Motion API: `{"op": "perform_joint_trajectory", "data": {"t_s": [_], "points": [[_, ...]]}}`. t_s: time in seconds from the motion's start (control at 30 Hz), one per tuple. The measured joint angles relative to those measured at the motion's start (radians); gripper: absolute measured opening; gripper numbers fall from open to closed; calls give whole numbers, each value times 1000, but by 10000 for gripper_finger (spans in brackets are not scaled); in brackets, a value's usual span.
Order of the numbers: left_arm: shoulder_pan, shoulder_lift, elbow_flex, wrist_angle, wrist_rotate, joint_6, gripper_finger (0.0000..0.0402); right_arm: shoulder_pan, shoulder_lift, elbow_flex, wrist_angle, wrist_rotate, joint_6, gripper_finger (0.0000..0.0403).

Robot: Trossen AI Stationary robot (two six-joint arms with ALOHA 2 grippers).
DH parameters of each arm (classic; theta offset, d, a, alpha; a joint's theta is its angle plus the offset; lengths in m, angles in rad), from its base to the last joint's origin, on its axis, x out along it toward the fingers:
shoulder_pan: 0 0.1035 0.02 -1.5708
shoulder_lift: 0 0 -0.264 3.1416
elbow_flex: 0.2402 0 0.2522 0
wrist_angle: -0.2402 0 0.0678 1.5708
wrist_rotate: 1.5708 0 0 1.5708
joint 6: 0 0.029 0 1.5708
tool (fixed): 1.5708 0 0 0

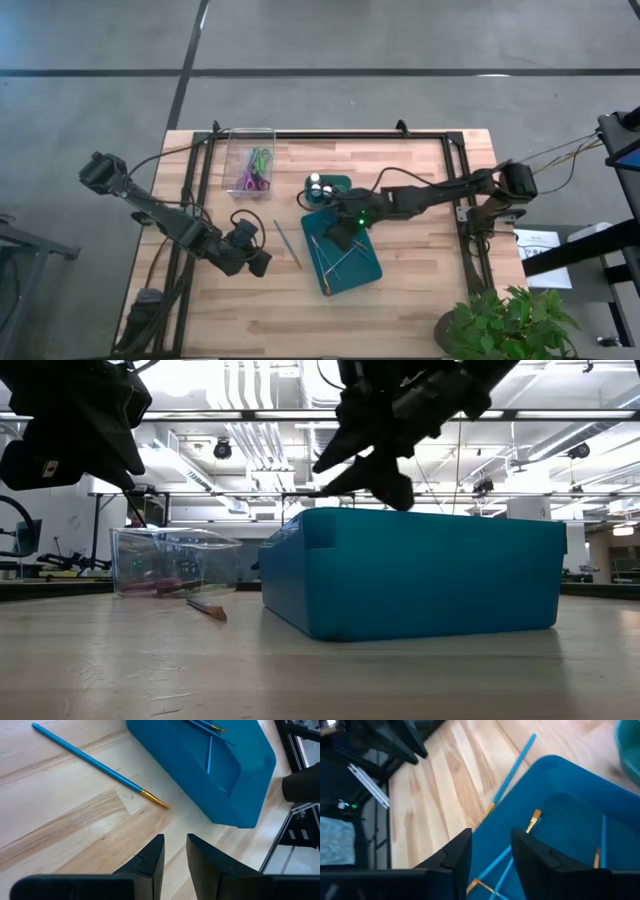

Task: Pick & Place Paint Supplies
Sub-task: Put the blue paintbrush into the blue bin, then adjust the blue bin

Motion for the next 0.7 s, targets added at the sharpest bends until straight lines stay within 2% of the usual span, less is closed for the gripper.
{"op": "perform_joint_trajectory", "data": {"t_s": [0.13,0.2,0.3,0.37,0.47,0.7], "points": [[0,0,0,-3,0,0,90,21,-83,0,-139,71,-8,153],[0,0,0,-4,0,1,90,45,-157,2,-282,136,-5,148],[0,0,0,-3,0,5,90,96,-241,-9,-499,220,5,119],[0,0,0,-4,-1,7,90,127,-283,-27,-587,235,19,86],[0,0,0,-6,-4,15,90,163,-325,-78,-605,242,46,26],[0,0,0,-2,-3,18,90,235,-355,-208,-566,234,217,8]]}}
